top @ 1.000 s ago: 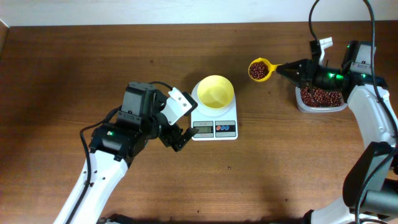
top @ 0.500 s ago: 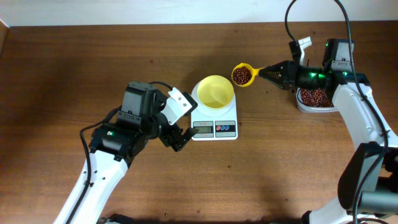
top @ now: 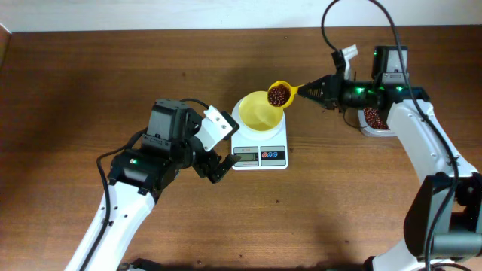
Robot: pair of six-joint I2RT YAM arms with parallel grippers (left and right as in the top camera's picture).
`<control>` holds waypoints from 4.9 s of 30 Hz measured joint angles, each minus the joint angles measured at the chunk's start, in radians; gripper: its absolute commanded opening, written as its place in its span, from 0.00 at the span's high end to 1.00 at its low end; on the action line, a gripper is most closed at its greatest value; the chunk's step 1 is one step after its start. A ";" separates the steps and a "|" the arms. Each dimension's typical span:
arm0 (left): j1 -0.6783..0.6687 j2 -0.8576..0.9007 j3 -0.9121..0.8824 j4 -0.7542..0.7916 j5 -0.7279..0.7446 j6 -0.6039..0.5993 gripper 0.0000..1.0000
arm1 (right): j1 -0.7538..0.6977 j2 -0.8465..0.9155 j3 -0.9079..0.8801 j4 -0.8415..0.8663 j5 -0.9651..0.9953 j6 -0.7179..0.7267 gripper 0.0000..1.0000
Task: Scoop item into bowl and weigh 50g on scale
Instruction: 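Tilt the scoop over the yellow bowl to pour beans in, then shake the tilted scoop over the bowl to empty remaining beans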
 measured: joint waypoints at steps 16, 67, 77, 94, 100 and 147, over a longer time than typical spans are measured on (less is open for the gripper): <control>0.000 0.000 0.000 0.000 0.000 0.000 0.01 | 0.018 0.000 0.000 0.004 0.097 0.001 0.96; 0.000 0.000 0.000 0.000 0.000 0.000 0.01 | 0.165 0.000 0.000 -0.005 0.436 -0.088 0.96; 0.000 0.000 0.000 0.000 0.000 0.000 0.01 | 0.167 0.000 0.000 -0.005 0.449 -0.163 0.96; 0.000 0.000 0.000 0.000 0.000 0.000 0.01 | 0.185 0.000 0.000 -0.004 0.456 -0.306 0.96; 0.000 0.000 0.000 0.000 0.000 0.000 0.01 | 0.204 0.000 0.000 -0.003 0.464 -0.332 0.96; 0.000 0.000 0.000 0.000 0.000 0.000 0.01 | 0.204 0.000 0.000 -0.009 0.493 -0.694 0.96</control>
